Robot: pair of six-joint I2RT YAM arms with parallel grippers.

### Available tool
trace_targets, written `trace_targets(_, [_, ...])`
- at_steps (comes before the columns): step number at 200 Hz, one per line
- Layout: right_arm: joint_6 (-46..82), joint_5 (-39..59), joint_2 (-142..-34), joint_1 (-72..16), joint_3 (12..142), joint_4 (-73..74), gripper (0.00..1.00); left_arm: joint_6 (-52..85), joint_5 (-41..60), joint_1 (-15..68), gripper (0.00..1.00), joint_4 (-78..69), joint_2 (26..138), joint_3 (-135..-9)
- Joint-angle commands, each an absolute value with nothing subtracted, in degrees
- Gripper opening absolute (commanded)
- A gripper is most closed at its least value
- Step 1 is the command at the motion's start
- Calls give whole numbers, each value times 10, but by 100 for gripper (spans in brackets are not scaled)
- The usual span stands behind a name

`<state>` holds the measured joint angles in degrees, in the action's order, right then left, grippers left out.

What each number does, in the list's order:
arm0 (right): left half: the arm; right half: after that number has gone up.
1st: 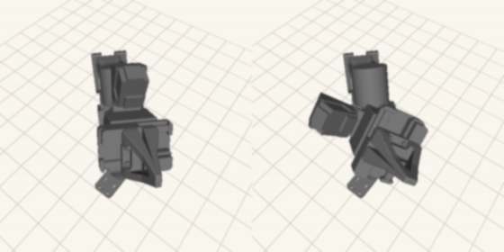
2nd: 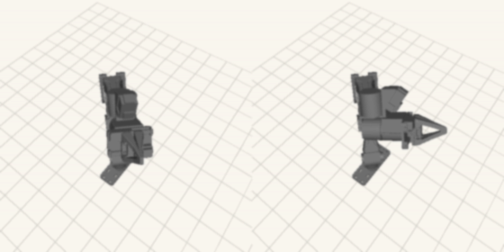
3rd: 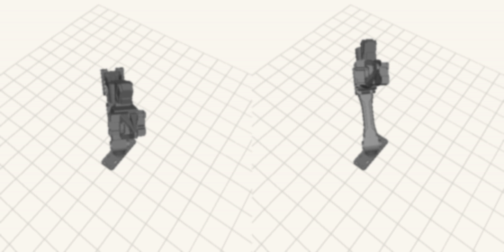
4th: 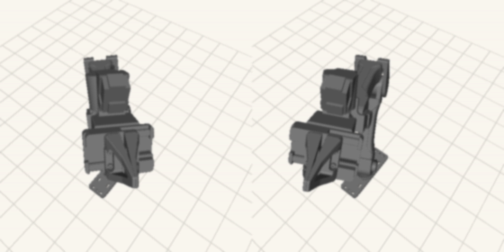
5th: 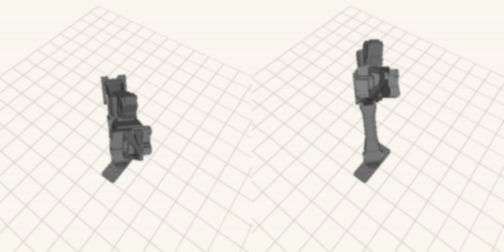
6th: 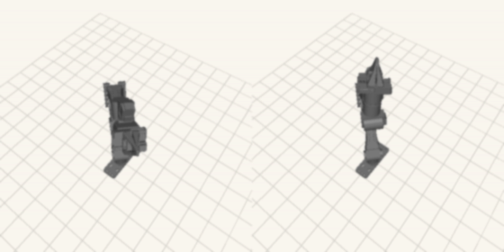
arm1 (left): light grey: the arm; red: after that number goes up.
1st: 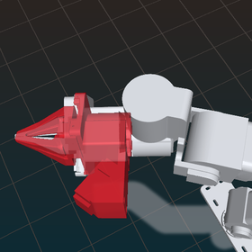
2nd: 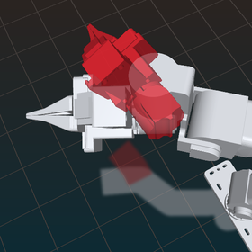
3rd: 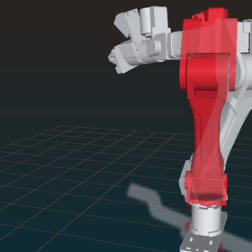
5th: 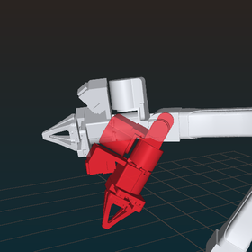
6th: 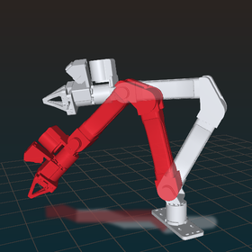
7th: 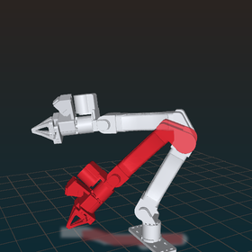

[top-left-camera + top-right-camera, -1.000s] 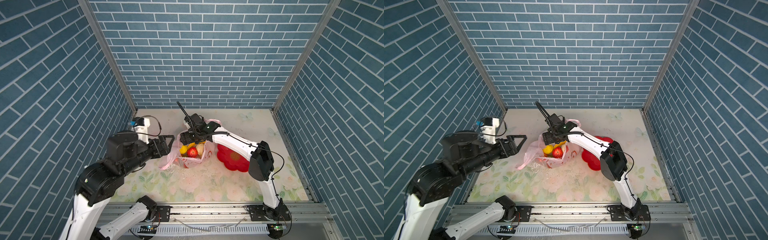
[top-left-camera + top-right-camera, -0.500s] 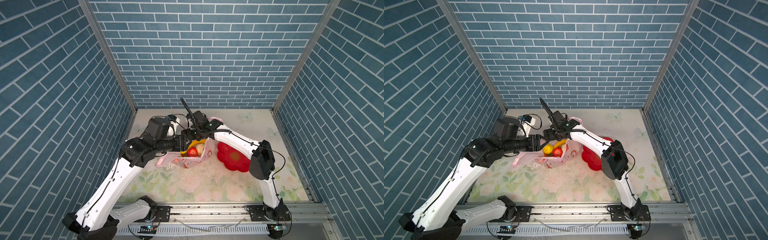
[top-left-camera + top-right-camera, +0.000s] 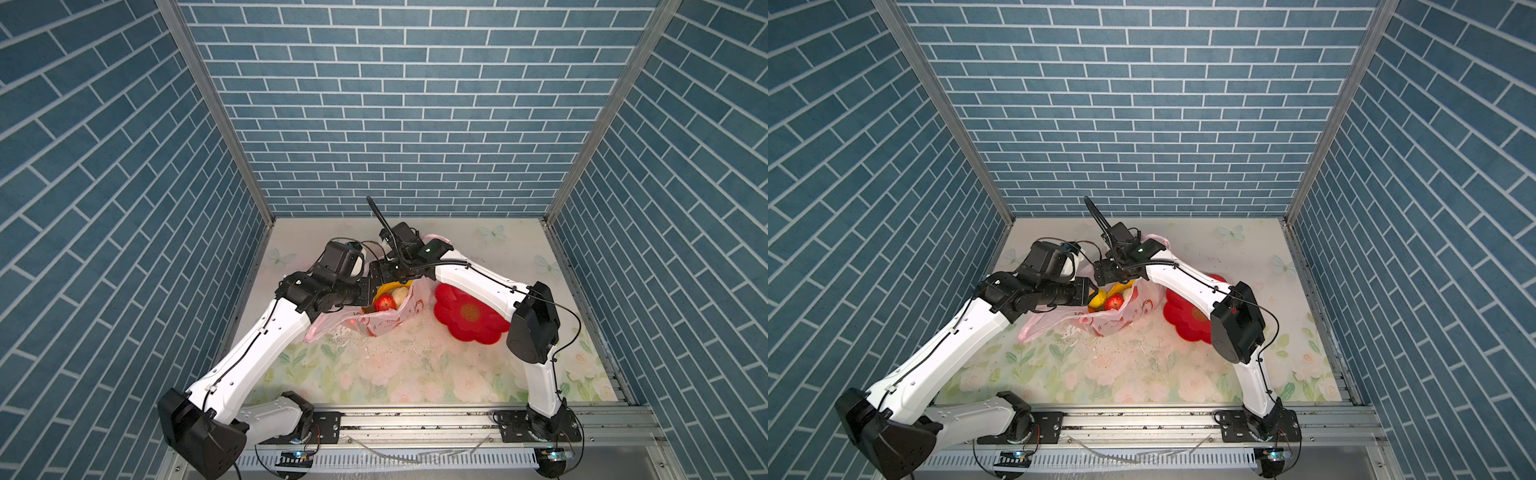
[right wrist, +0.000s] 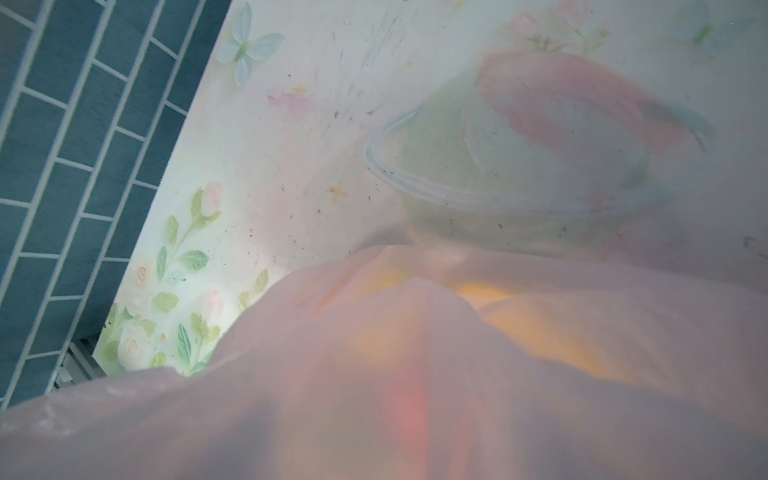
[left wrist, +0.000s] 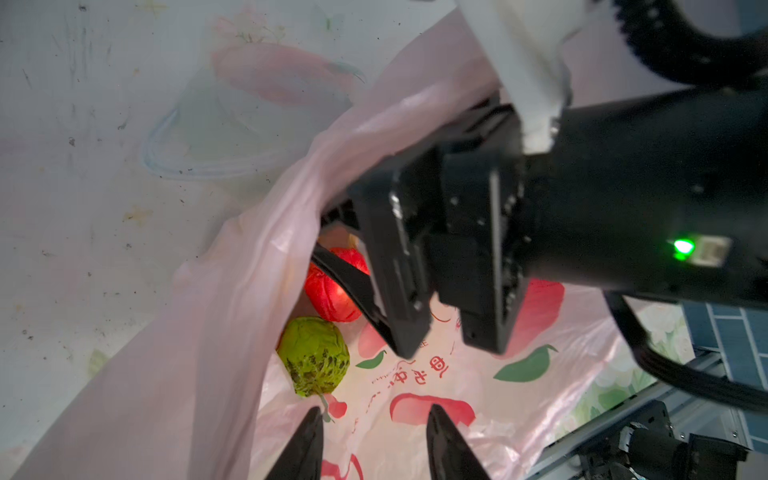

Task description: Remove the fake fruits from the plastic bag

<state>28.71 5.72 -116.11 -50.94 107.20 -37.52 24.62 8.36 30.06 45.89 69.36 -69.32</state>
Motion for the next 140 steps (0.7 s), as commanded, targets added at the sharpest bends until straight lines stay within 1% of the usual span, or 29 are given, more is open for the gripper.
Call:
trace_targets(1, [300,33,-1111,-505,1034,-419,86,234,61,294,41,418,715,-687])
trace_targets(26, [298,26,-1081,-506,1001,-443,83,237,50,294,39,384,753,-690])
trace_targets(53, [298,45,-1046,-506,947,-448,71,242,20,290,38,362,806,-709])
trace_targets(68, [297,47,-1021,-508,904,-437,67,239,19,288,38,351,839,-725])
trace_targets(76, [297,69,-1009,-508,881,-428,65,237,16,288,38,347,856,-734])
trace_targets(107, [284,105,-973,-515,804,-401,64,247,-20,279,34,345,934,-767])
trace_targets(140, [278,129,-945,-526,731,-363,64,253,-48,263,33,339,992,-800])
